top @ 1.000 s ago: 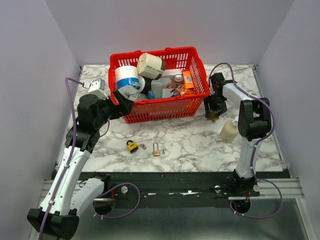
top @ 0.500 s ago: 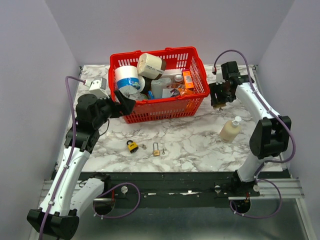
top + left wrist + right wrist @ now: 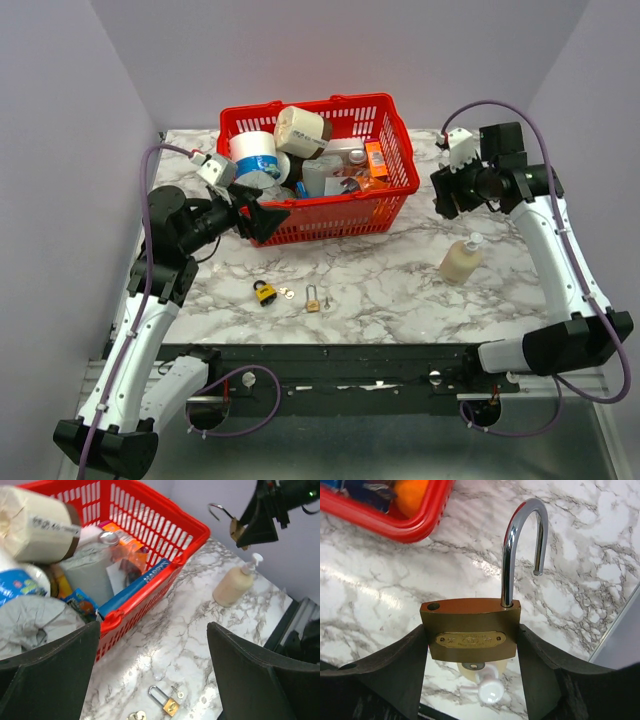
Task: Lock with the key
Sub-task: Pick up the lock from the center of the board.
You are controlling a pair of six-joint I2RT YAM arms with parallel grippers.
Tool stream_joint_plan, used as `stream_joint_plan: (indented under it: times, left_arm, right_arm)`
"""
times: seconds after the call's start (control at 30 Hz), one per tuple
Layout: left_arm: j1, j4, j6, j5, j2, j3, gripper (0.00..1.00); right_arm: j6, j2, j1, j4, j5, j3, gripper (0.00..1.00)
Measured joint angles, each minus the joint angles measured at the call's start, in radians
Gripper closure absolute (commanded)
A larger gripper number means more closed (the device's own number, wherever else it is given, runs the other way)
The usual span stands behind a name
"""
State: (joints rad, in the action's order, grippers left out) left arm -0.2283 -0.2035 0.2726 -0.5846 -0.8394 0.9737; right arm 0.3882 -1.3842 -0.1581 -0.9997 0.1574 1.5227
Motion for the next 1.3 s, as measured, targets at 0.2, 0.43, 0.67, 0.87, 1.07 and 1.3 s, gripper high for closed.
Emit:
stream_joint_plan:
  times: [0.2,0.43,0.67,0.87,1.07,1.3]
  left_arm:
    - [0.0,0.058,-0.172,-0.193,-0.06,0.014,0.09]
    - [-0.014,0.043,-0.447,-0.353,-0.154,0.058,0.11]
    - [-0.13,0.007,-0.695,-0.386,-0.237,0.135,0.13]
    - [-0.282,0.0,-0.808,-0.365,-0.313,0.175,0.18]
    - [-0.397,0.067,-0.83,-0.331,-0.373,0.179,0.19]
    - [-0.463,0.105,-0.837,-0.301,-0.395,0.182,0.23]
  right_arm:
    - [0.089,0.074,0.0,-0.121,0.075,0.039,0.67]
    - [0.171,0.14,-0.013,-0.262,0.179,0.12,0.68]
    - [0.238,0.176,-0.074,-0.346,0.279,0.165,0.68]
    - [0.267,0.192,-0.171,-0.366,0.34,0.165,0.68]
    - [0.251,0.199,-0.308,-0.373,0.385,0.156,0.68]
    - [0.229,0.199,-0.422,-0.381,0.393,0.122,0.7]
